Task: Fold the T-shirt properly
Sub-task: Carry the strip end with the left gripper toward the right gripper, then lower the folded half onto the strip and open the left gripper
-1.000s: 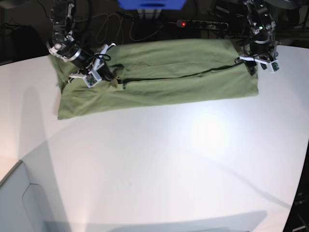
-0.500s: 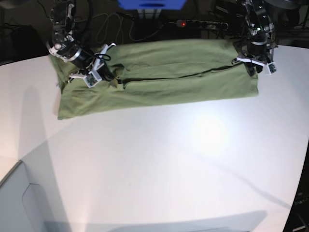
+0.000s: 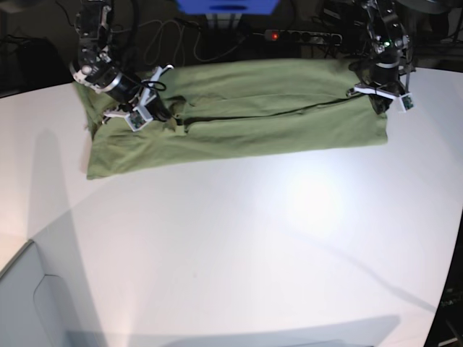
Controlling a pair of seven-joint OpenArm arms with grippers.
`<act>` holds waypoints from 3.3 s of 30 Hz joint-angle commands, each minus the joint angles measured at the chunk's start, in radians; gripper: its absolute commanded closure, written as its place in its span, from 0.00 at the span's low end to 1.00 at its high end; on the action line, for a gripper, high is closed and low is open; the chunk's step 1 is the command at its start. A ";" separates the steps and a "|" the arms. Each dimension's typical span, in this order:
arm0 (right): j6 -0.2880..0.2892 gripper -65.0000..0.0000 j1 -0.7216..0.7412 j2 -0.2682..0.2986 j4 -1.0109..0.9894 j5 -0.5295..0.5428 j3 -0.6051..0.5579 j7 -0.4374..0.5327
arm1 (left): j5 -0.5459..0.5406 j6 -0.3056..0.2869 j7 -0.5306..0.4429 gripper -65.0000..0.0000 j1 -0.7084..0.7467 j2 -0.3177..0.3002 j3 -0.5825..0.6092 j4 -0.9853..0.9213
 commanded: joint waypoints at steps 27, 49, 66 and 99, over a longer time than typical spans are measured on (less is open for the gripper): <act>0.019 1.00 -0.001 0.008 0.011 -0.014 0.000 -0.018 | 0.019 0.017 -0.035 1.00 0.090 0.078 0.203 0.315; 0.019 1.00 0.001 0.011 0.011 -0.016 -0.001 -0.018 | 0.019 0.022 -0.032 1.00 0.047 0.070 0.697 0.304; 0.019 1.00 -0.004 0.014 0.011 -0.016 0.000 -0.018 | 0.021 0.022 -0.035 1.00 -0.062 0.076 0.856 0.197; 0.019 1.00 -0.001 0.015 0.011 -0.016 0.004 -0.018 | 0.016 0.022 -0.030 1.00 -0.163 0.101 0.902 0.103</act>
